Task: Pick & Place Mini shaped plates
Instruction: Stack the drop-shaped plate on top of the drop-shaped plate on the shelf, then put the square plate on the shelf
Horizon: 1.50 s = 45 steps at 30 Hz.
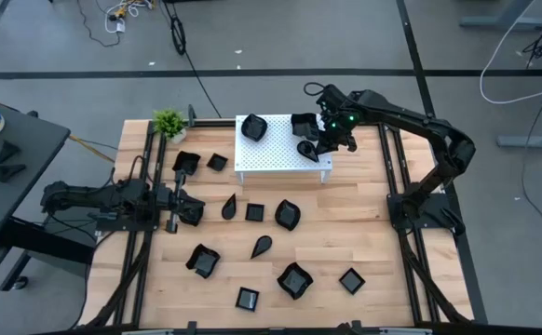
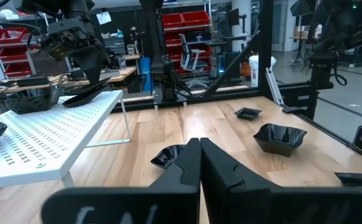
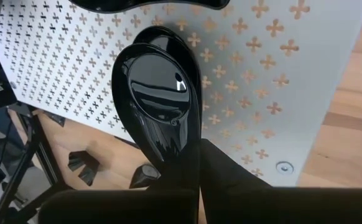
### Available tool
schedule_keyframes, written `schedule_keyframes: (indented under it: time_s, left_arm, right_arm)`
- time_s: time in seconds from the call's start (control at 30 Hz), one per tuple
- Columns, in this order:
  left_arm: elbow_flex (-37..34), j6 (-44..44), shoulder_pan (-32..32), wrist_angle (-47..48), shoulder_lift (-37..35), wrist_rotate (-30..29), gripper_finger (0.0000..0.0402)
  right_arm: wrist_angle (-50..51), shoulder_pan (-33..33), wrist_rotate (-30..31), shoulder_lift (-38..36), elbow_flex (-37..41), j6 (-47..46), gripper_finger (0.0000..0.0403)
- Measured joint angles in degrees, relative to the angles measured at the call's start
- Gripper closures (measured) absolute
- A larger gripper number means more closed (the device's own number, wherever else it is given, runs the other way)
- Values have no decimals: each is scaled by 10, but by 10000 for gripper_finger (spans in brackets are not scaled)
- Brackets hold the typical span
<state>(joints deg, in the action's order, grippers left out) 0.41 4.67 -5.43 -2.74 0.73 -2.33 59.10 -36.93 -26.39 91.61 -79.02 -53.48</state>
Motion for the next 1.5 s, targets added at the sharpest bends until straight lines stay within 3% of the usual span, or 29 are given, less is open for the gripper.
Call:
schedule_keyframes:
  time_s: [0.53,1.07,1.5]
  left_arm:
    - [0,0,0,0,0,0,399]
    - [0,0,0,0,0,0,399]
    - [0,0,0,0,0,0,399]
  right_arm:
    - [-6,0,0,0,0,0,365]
    - [9,5,11,-18,0,20,302]
    - [15,45,30,-45,0,62,303]
